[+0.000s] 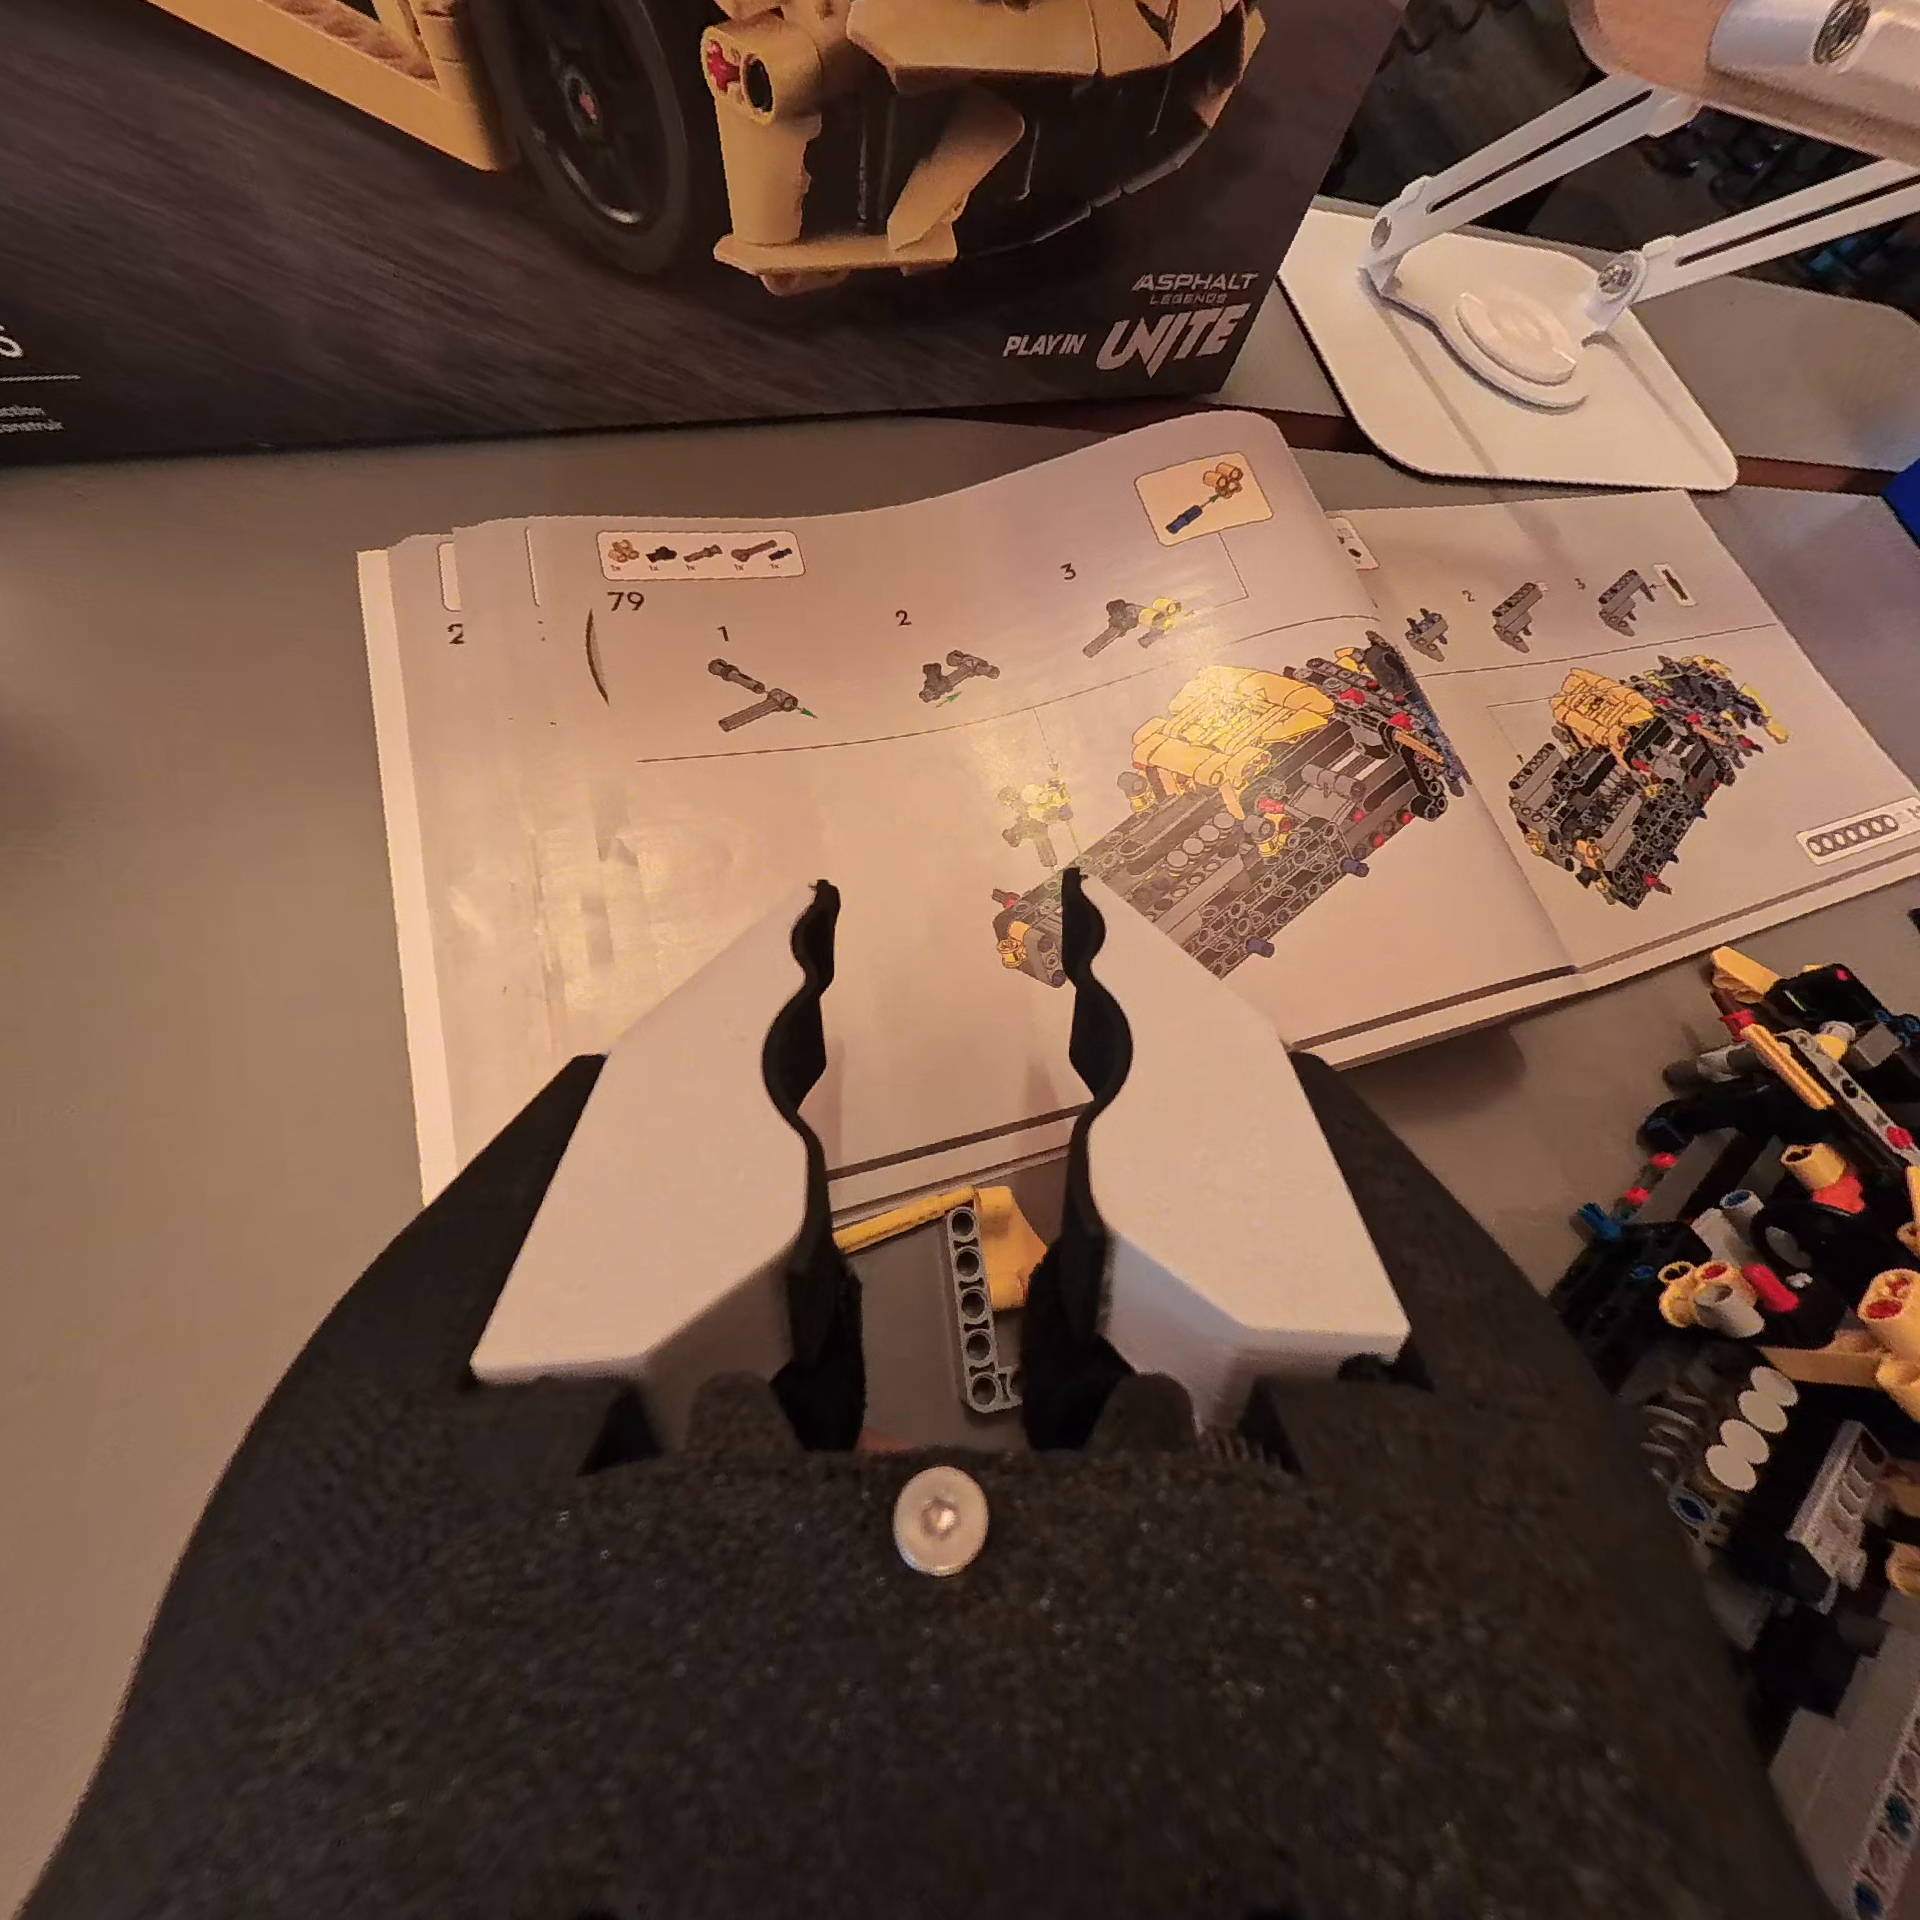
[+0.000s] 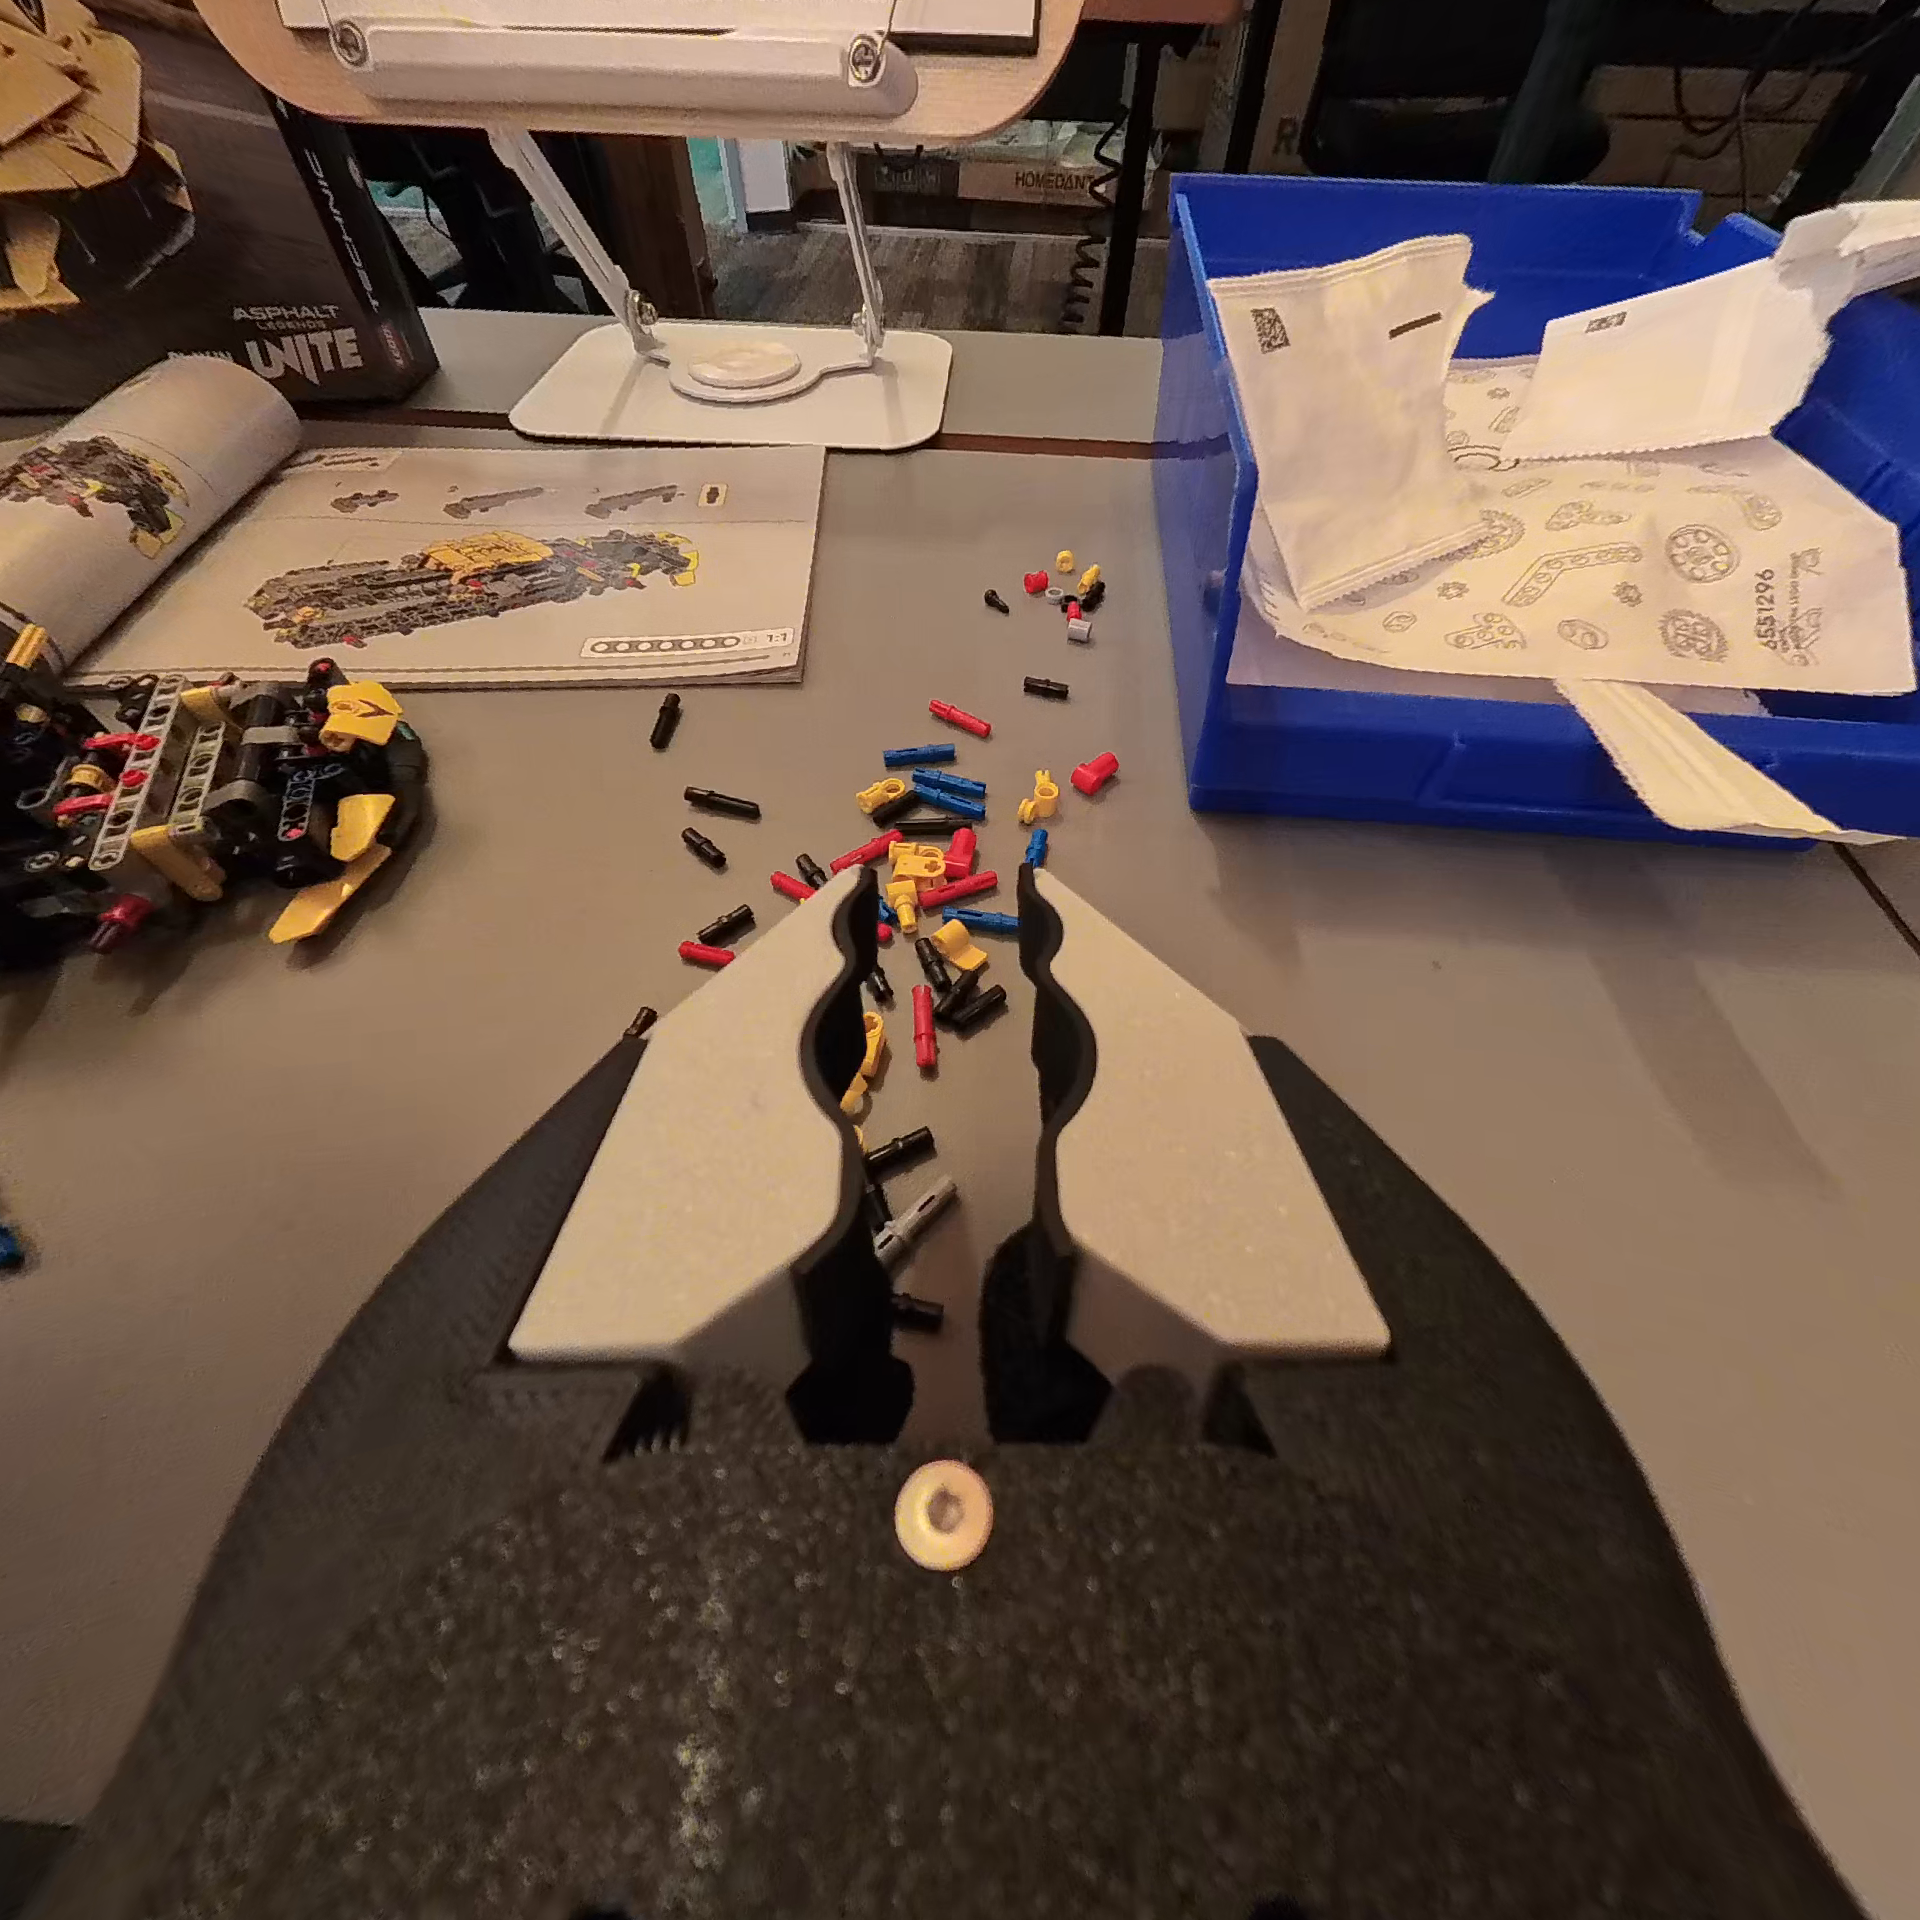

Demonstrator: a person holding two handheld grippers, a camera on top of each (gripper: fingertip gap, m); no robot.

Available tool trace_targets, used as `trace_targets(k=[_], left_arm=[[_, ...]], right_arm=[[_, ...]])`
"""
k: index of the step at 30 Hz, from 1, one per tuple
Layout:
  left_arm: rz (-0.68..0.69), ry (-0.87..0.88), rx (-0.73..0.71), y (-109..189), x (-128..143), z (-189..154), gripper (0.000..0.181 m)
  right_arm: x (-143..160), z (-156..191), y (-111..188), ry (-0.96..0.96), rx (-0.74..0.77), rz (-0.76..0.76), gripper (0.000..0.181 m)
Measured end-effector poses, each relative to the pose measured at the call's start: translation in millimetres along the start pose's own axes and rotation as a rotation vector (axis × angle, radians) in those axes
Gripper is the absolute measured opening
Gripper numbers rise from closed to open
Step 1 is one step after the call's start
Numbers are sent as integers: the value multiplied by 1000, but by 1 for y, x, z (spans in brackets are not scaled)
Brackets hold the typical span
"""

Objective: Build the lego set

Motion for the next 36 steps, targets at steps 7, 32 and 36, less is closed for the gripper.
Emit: trace_targets(k=[7,32,36], left_arm=[[8,-7,-7,-2,2,2,44],[-197,-148,27,26,-27,-33,43],[-205,-129,38,28,-28,-30,34]], right_arm=[[1,0,-1,-2,1,5,25],[-3,-8,2,-19,27,-52,35],[-7,-15,9,-91,25,-118,34]])
Point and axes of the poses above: each gripper's, where its closed fingertips meet, y back along the fingers, x out of its underside, z = x × y across the jaws, the point moved 4 cm from there along y, back along the fingers, and after that the axes turned 6 degrees about y, right-handed, at the moved point
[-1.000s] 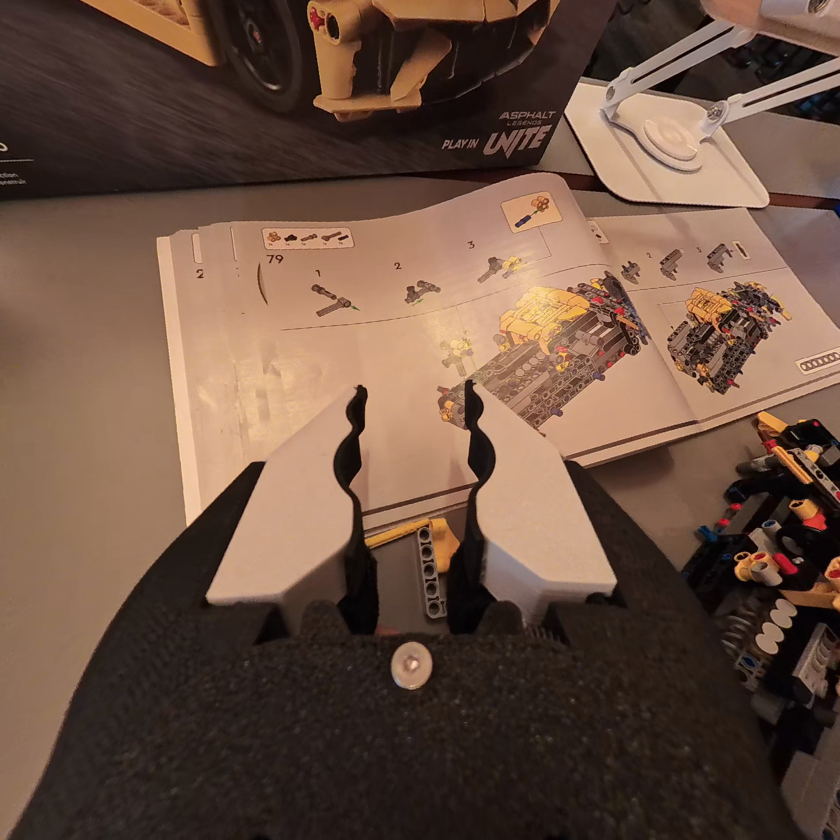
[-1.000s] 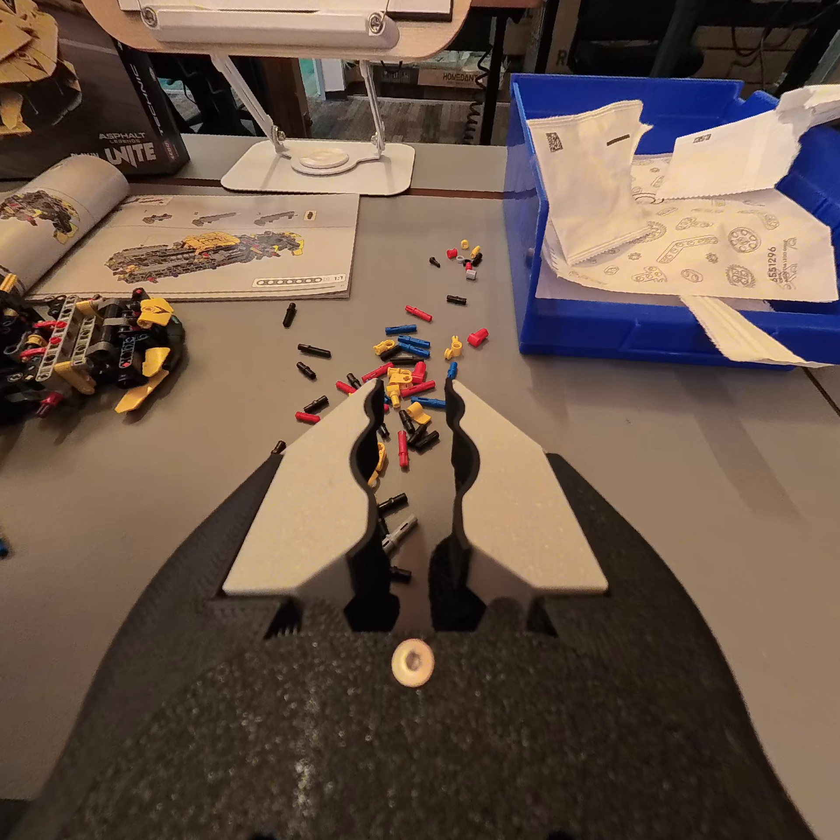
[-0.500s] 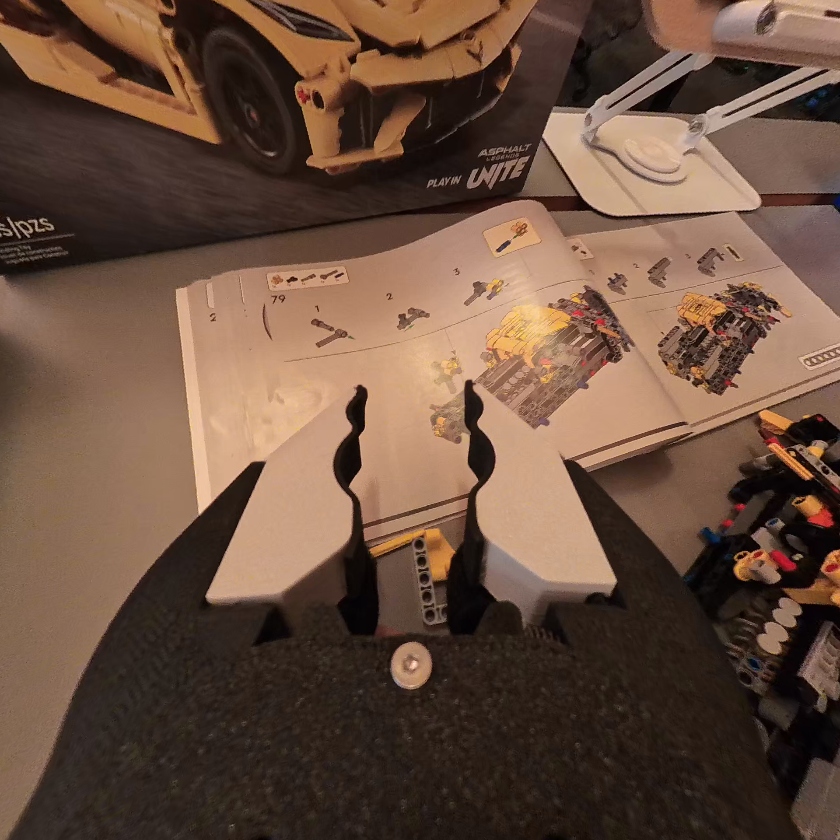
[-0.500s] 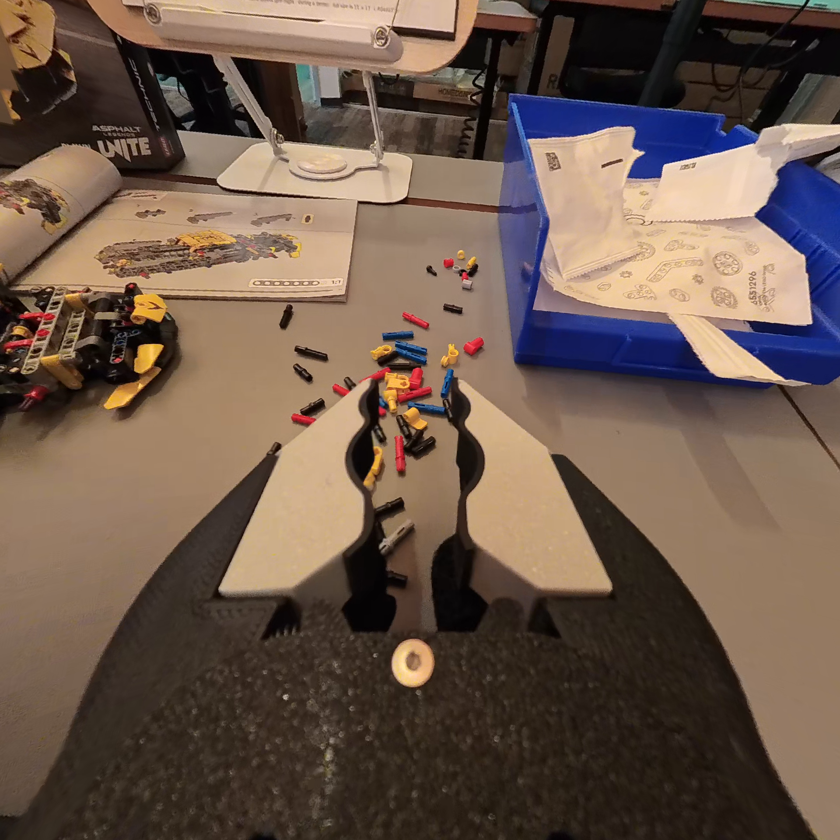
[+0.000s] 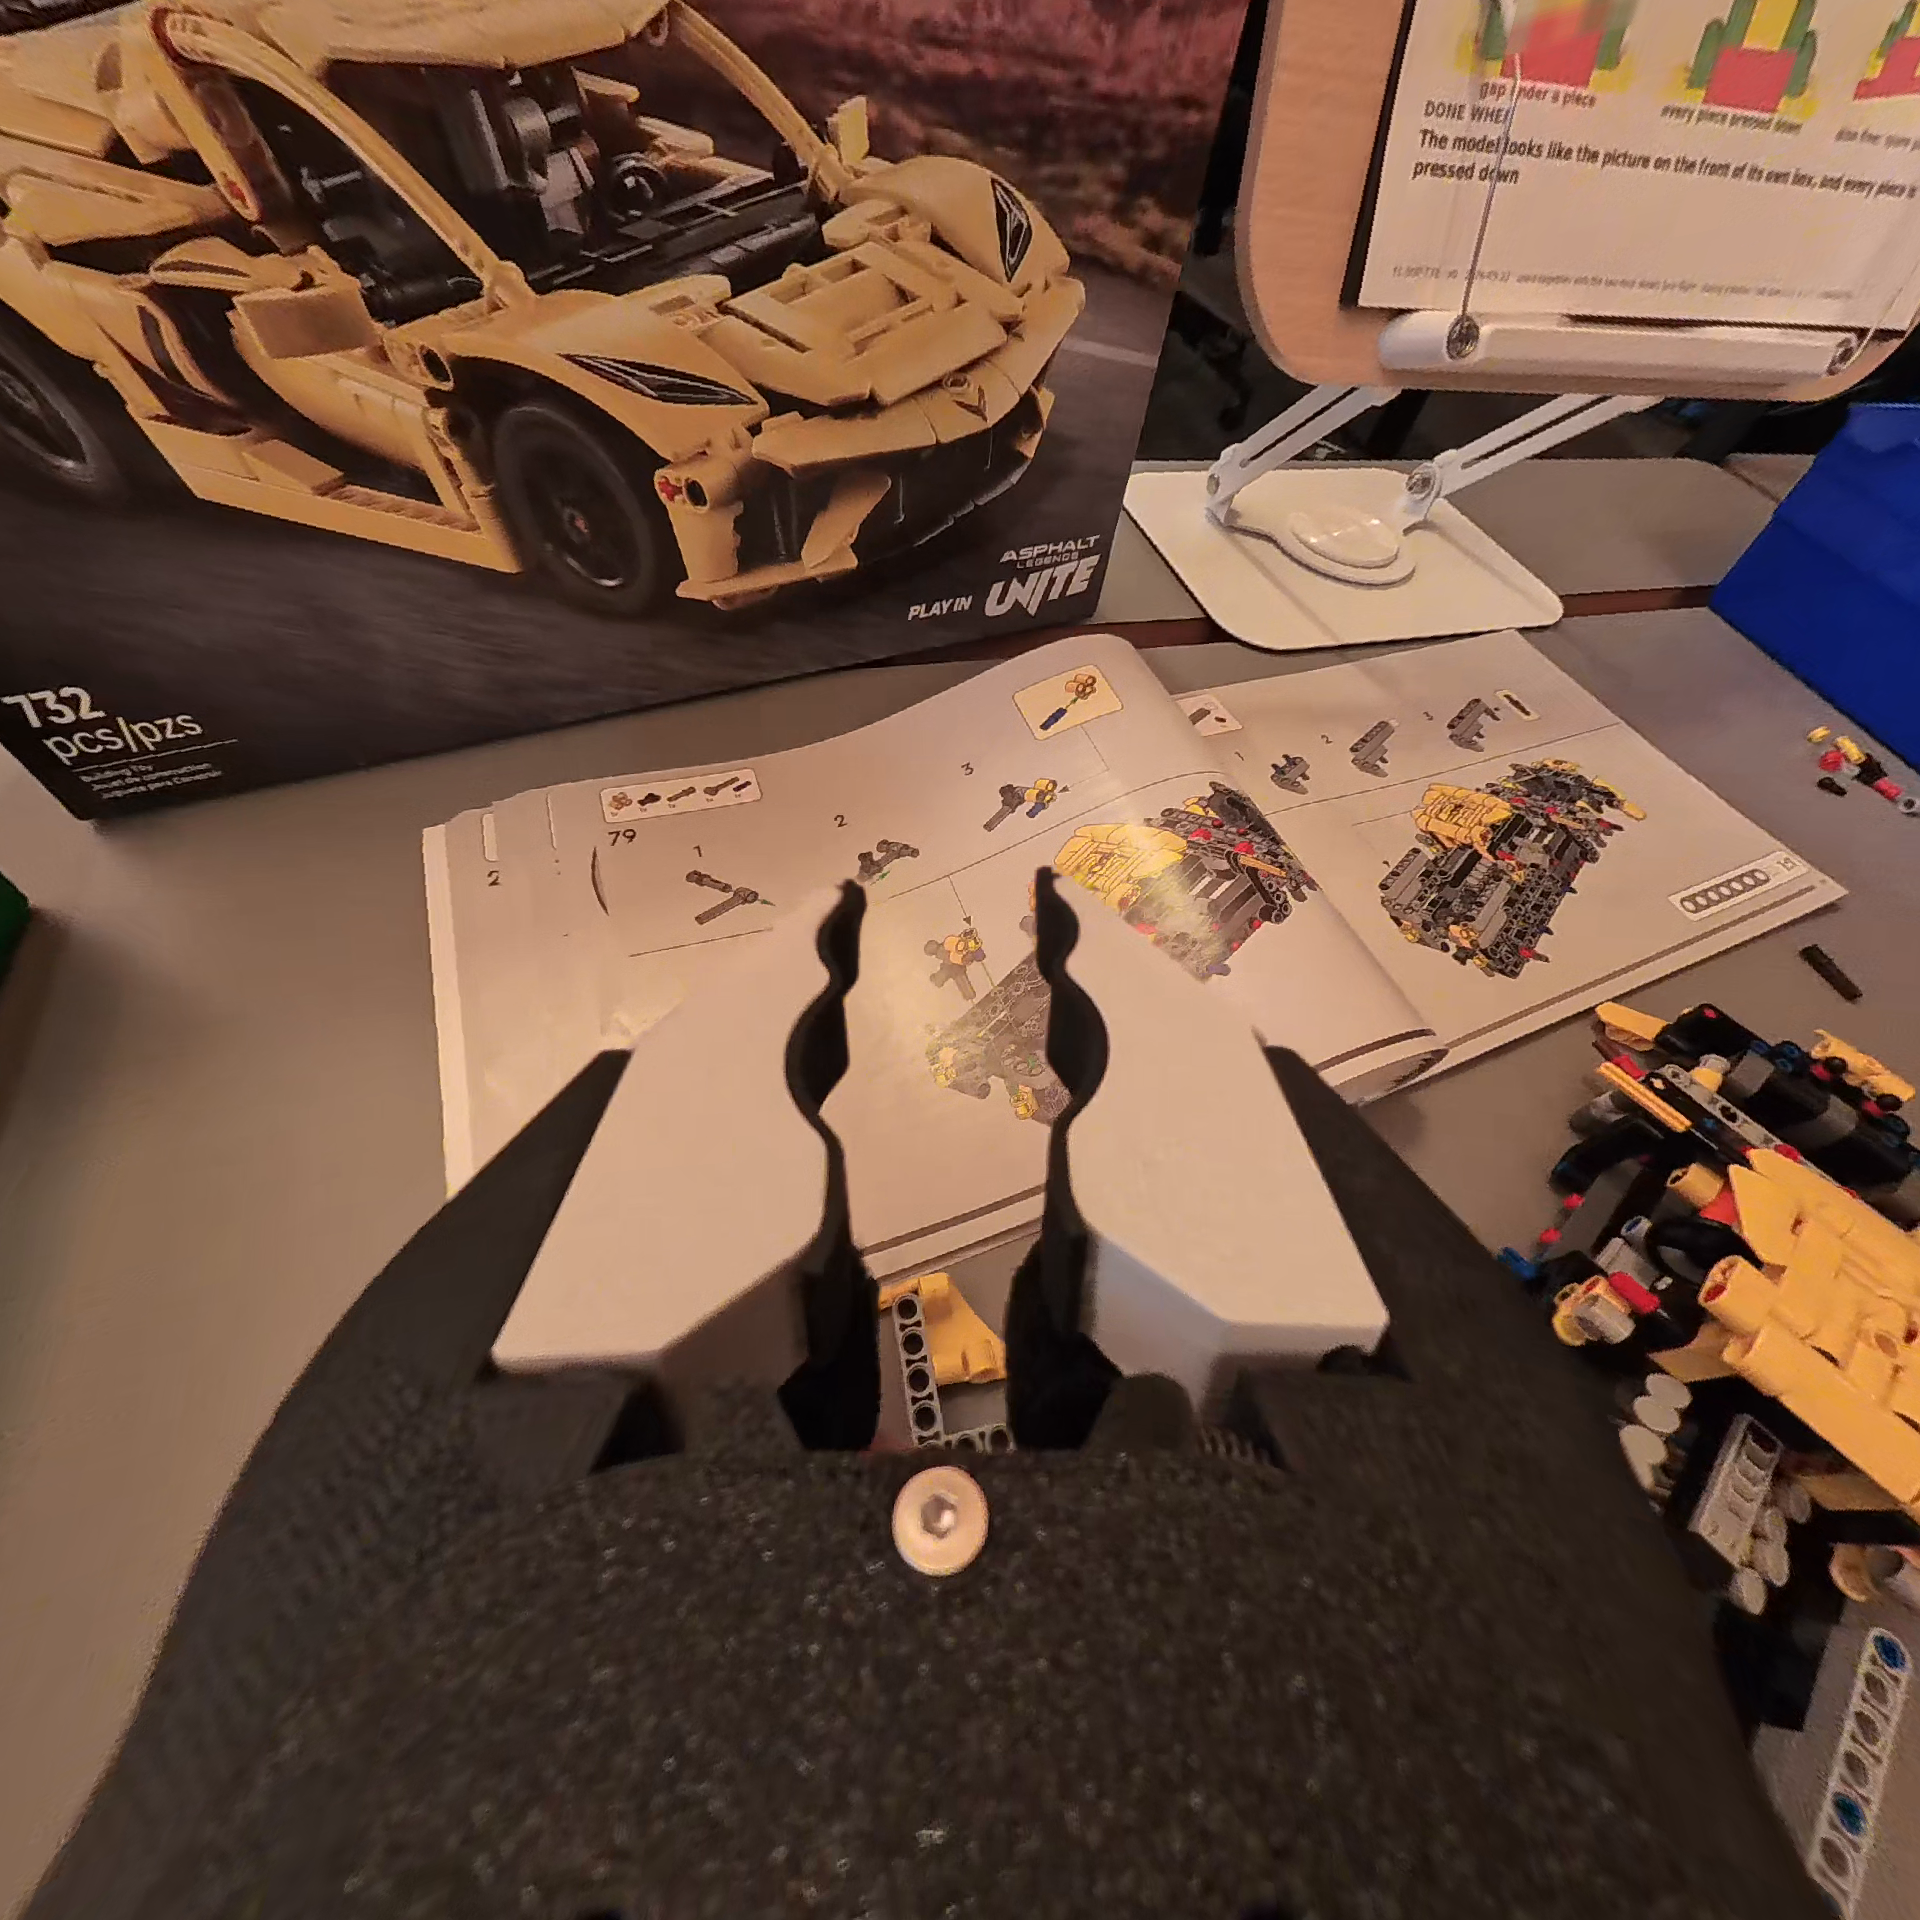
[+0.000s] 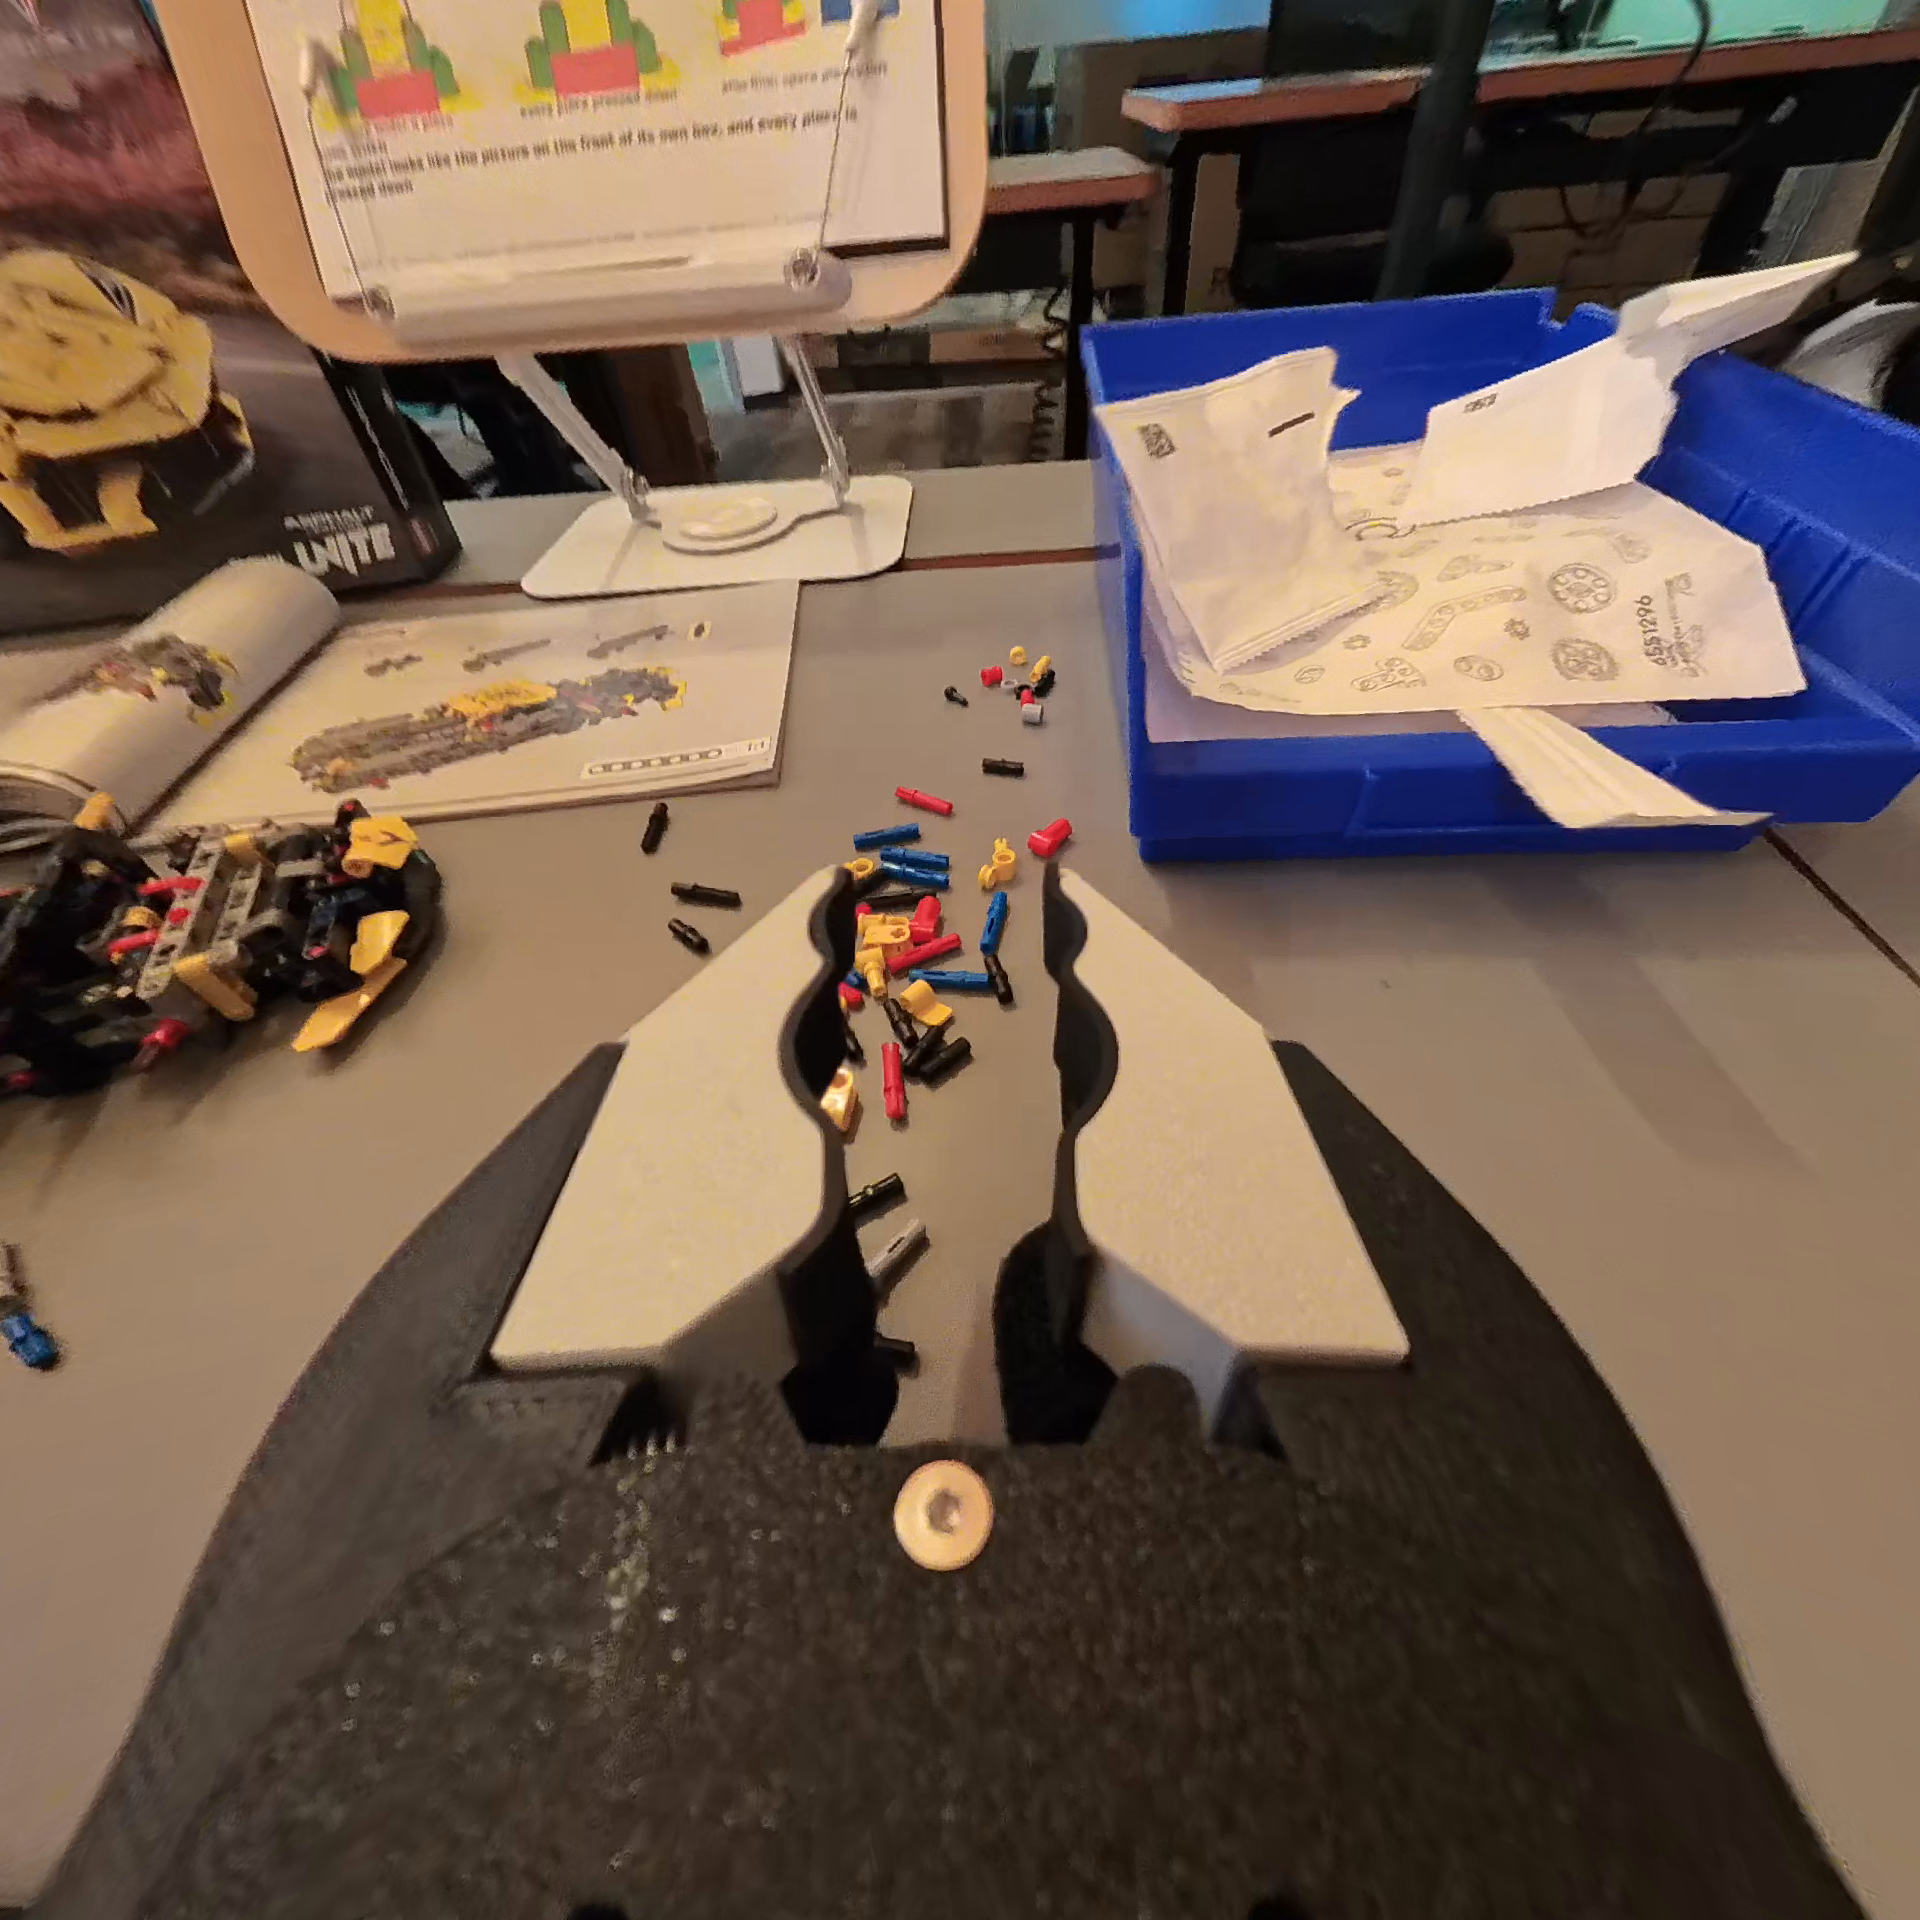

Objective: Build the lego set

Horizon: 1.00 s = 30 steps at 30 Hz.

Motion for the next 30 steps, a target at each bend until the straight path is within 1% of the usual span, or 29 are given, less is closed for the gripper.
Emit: trace_targets(k=[2,11,14,16,17,18,20,21,23,25,27,28,30], left_arm=[[-8,-2,-2,-2,2,2,28],[37,-29,-43,-13,14,12,28],[42,-38,-26,-12,12,11,28],[41,-60,-10,-2,2,11,29],[50,-86,12,8,-4,11,29],[70,-102,10,24,-8,14,31],[78,-96,4,72,-13,23,31],[102,-99,30,98,-8,25,31],[221,-104,42,147,14,34,30],[302,-118,43,186,47,37,30],[369,-119,64,213,85,31,31],[400,-118,65,223,102,28,31],[415,-125,60,236,128,22,31]], right_arm=[[0,0,1,-21,-16,-8,34],[2,4,-1,2,-34,13,34],[2,4,-1,12,-33,18,33],[2,5,-1,13,-32,17,33],[1,4,-1,12,-33,15,33],[1,4,-1,9,-30,13,33],[2,4,-2,3,-37,21,33],[3,5,-2,4,-42,26,33],[3,6,-3,16,-45,28,33],[3,7,-3,28,-44,32,33],[3,8,-4,38,-46,40,33],[3,9,-4,44,-46,41,33],[3,10,-4,56,-43,40,32]])
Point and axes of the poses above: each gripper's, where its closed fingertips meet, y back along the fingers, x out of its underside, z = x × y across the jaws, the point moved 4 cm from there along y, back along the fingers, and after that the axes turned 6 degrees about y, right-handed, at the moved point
